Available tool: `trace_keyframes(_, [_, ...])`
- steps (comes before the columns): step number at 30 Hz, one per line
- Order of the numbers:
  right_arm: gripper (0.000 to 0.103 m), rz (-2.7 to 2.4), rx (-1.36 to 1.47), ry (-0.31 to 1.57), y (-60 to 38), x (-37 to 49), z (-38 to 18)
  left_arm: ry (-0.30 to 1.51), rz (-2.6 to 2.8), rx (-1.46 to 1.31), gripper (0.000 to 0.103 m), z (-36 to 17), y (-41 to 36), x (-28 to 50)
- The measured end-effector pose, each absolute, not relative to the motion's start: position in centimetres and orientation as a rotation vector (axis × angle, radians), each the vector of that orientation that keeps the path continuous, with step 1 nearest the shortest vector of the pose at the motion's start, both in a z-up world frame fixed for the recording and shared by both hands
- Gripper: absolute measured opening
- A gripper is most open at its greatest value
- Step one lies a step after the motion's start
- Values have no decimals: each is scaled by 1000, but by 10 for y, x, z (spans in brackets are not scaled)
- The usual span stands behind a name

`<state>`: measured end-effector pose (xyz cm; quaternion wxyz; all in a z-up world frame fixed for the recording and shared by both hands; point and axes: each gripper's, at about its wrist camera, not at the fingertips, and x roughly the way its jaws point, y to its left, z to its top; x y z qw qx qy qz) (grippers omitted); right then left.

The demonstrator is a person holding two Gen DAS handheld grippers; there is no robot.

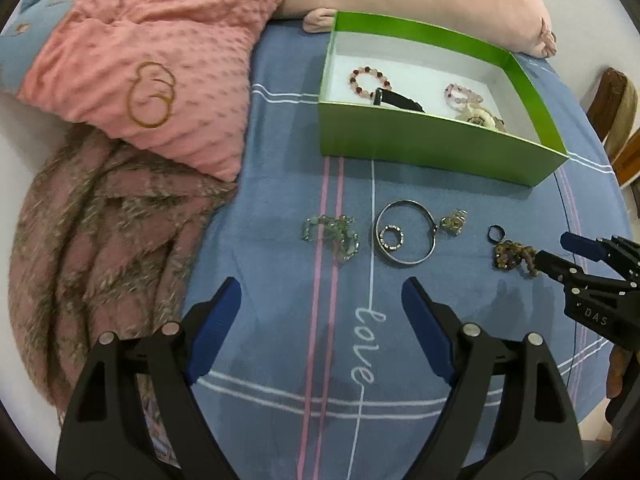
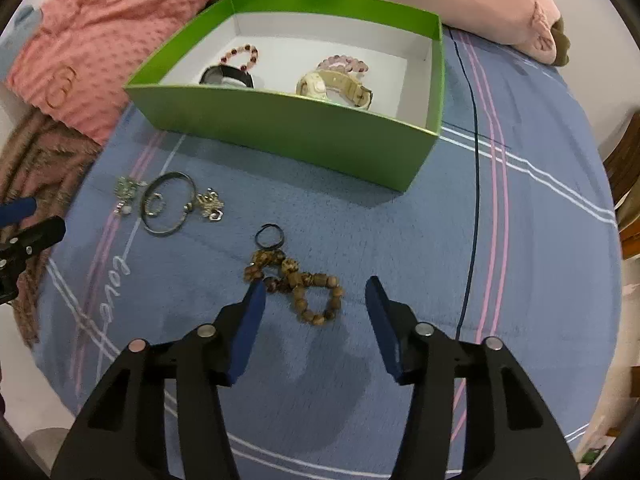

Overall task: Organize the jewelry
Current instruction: 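Move both open tools back out of the box toward the remaining jewelry, then grasp the brown wooden bead bracelet with the right tool while the left tool grasps the green jade bracelet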

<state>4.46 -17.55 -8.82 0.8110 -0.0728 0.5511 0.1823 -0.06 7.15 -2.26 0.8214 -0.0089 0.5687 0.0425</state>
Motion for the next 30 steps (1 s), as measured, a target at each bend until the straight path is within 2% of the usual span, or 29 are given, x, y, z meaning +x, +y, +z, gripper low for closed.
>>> trace_keyframes(12, [52,360,-221,1256,-167,61,-121,1289,56,-63,77,-68,79,28])
trace_keyframes(14, [41,366,-230,1264,-166,62,-124,1297,50,-67,69,-72,79,31])
trace_keyframes(16, [23,381,-219,1267,-166,63,-124,1306,45,-69,62,-75,79,33])
trace_keyframes(18, [11,391,-225,1268,-165,63,-124,1309,49,-69,57,-77,80,34])
trace_keyframes(20, [9,410,-213,1274,-165,61,-121,1310,45,-75,48,-78,80,37])
trace_keyframes(23, [8,439,-198,1270,-166,57,-115,1313,39,-73,42,-80,79,39])
trace_keyframes(28, [8,465,-148,1279,-167,52,-107,1319,46,-55,43,-87,73,48])
trace_keyframes(30, [8,463,-136,1285,-170,52,-108,1323,45,-54,47,-89,69,53])
